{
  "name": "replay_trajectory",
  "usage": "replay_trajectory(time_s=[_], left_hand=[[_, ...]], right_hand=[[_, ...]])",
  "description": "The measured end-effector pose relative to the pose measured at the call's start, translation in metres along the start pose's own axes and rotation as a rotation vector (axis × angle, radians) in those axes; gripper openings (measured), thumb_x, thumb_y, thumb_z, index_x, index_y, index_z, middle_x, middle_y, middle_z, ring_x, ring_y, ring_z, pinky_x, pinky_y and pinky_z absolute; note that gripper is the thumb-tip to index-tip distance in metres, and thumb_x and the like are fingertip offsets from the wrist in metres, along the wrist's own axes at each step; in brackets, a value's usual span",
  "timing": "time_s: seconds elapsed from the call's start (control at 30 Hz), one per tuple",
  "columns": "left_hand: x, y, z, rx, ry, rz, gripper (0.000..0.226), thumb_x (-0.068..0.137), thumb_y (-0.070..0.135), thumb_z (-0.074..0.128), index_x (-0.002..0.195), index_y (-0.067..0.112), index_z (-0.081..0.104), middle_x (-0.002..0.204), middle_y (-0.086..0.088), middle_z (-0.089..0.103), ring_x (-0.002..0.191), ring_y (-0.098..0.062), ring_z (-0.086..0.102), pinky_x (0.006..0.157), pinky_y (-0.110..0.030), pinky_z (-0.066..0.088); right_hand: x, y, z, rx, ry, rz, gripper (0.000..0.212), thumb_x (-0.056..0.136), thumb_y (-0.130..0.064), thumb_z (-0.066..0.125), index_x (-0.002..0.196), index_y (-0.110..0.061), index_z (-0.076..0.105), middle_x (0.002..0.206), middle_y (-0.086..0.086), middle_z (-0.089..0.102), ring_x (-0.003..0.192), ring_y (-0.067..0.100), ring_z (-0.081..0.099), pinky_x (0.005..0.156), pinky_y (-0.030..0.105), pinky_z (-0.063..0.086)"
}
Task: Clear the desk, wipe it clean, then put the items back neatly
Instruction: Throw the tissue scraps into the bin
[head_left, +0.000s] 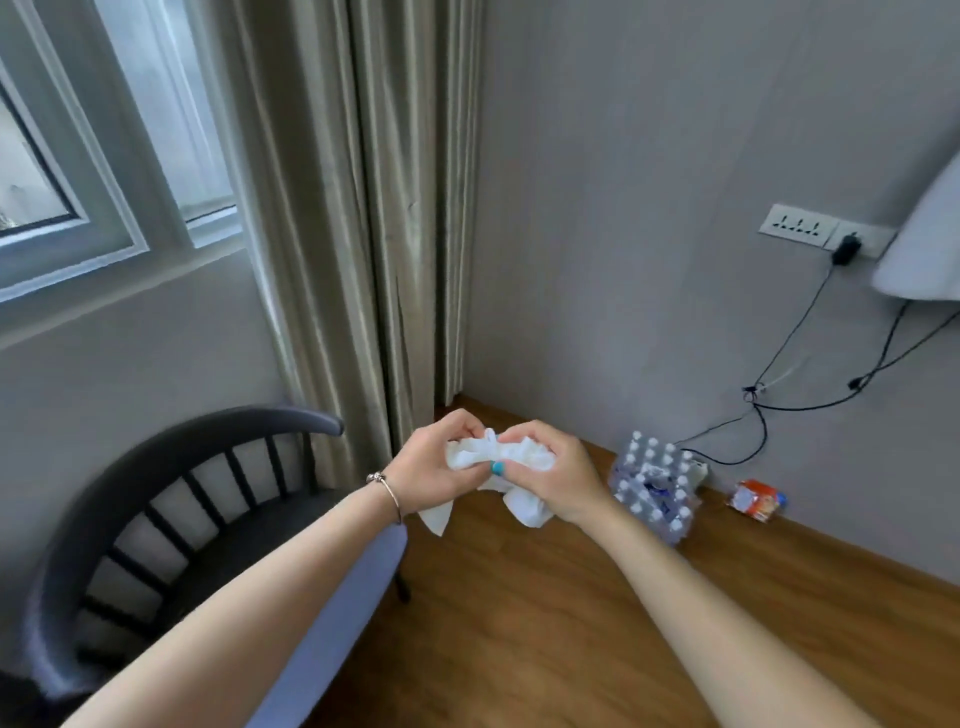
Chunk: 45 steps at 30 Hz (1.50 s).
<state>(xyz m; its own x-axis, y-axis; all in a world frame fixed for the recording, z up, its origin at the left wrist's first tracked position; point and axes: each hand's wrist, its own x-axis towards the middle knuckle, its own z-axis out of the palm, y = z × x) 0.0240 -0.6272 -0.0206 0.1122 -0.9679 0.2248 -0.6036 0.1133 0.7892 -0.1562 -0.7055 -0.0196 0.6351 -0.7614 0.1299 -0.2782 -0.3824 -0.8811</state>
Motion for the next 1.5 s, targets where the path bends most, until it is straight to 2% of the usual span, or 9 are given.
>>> replay_trajectory(time_s=[0.07,0.17,0.27,0.43,0.7,0.83,1.2,1.33,1.5], left_hand=[[0.022,0.003,0.018,-0.014,-0.013,0.037,0.026,0.078,0.023,0.076,0.096,0.022,0.058,0.088,0.010,0.064,0.078,-0.010,0.061,0.066,-0.022,0.050],[0.055,0.001,0.042,-0.042,-0.047,0.044,0.025,0.077,0.023,0.076,0.095,0.024,0.059,0.088,0.011,0.064,0.080,-0.009,0.062,0.067,-0.022,0.051],[0.090,-0.005,0.063,-0.062,-0.075,0.050,0.023,0.077,0.023,0.076,0.092,0.027,0.060,0.086,0.012,0.064,0.078,-0.009,0.061,0.065,-0.018,0.049],[0.162,-0.022,0.085,-0.078,-0.114,0.058,0.026,0.077,0.022,0.078,0.088,0.033,0.057,0.084,0.013,0.063,0.076,-0.005,0.061,0.062,-0.013,0.048],[0.283,-0.075,0.117,-0.099,-0.153,0.037,0.027,0.074,0.026,0.079,0.094,0.023,0.062,0.088,0.013,0.064,0.079,-0.009,0.062,0.067,-0.026,0.055],[0.321,-0.094,0.134,-0.122,-0.170,0.029,0.026,0.075,0.028,0.080,0.094,0.023,0.061,0.087,0.015,0.063,0.080,-0.004,0.060,0.063,-0.017,0.052],[0.407,-0.141,0.164,-0.121,-0.112,-0.102,0.025,0.078,0.021,0.077,0.095,0.022,0.059,0.089,0.012,0.061,0.081,-0.011,0.060,0.064,-0.015,0.049],[0.440,-0.162,0.183,-0.092,-0.092,-0.139,0.025,0.079,0.024,0.076,0.097,0.024,0.058,0.090,0.015,0.061,0.081,-0.010,0.060,0.066,-0.019,0.052],[0.476,-0.204,0.217,-0.069,-0.066,-0.187,0.027,0.078,0.027,0.077,0.098,0.024,0.059,0.092,0.013,0.062,0.082,-0.009,0.061,0.069,-0.023,0.055]], right_hand=[[0.005,0.014,-0.020,0.027,0.040,0.025,0.024,0.083,-0.024,0.076,0.096,-0.040,0.063,0.097,-0.017,0.065,0.094,0.006,0.061,0.073,0.023,0.053],[0.017,0.038,-0.045,0.047,0.072,0.077,0.022,0.080,-0.023,0.078,0.099,-0.030,0.067,0.100,-0.009,0.067,0.094,0.010,0.063,0.075,0.028,0.054],[0.037,0.059,-0.066,0.043,0.085,0.125,0.025,0.076,-0.024,0.081,0.097,-0.030,0.068,0.098,-0.012,0.066,0.093,0.010,0.061,0.077,0.033,0.053],[0.090,0.093,-0.096,0.024,0.109,0.168,0.028,0.073,-0.020,0.085,0.088,-0.032,0.064,0.094,-0.010,0.065,0.084,0.005,0.058,0.074,0.026,0.049],[0.186,0.144,-0.139,0.014,0.146,0.263,0.032,0.071,-0.018,0.087,0.082,-0.029,0.059,0.086,-0.011,0.061,0.075,0.005,0.055,0.065,0.018,0.045],[0.217,0.174,-0.147,0.071,0.166,0.335,0.036,0.069,-0.007,0.086,0.081,-0.025,0.058,0.083,-0.009,0.058,0.073,0.003,0.052,0.063,0.013,0.042],[0.309,0.238,-0.172,0.081,0.086,0.349,0.038,0.068,-0.009,0.088,0.083,-0.025,0.057,0.086,-0.008,0.059,0.076,0.006,0.053,0.064,0.016,0.044],[0.346,0.272,-0.183,-0.031,0.025,0.308,0.040,0.073,-0.012,0.084,0.083,-0.035,0.054,0.100,-0.004,0.059,0.085,0.007,0.054,0.067,0.010,0.042],[0.388,0.333,-0.190,-0.059,-0.051,0.296,0.038,0.074,-0.020,0.085,0.084,-0.038,0.052,0.098,-0.004,0.061,0.087,0.012,0.057,0.068,0.019,0.046]])
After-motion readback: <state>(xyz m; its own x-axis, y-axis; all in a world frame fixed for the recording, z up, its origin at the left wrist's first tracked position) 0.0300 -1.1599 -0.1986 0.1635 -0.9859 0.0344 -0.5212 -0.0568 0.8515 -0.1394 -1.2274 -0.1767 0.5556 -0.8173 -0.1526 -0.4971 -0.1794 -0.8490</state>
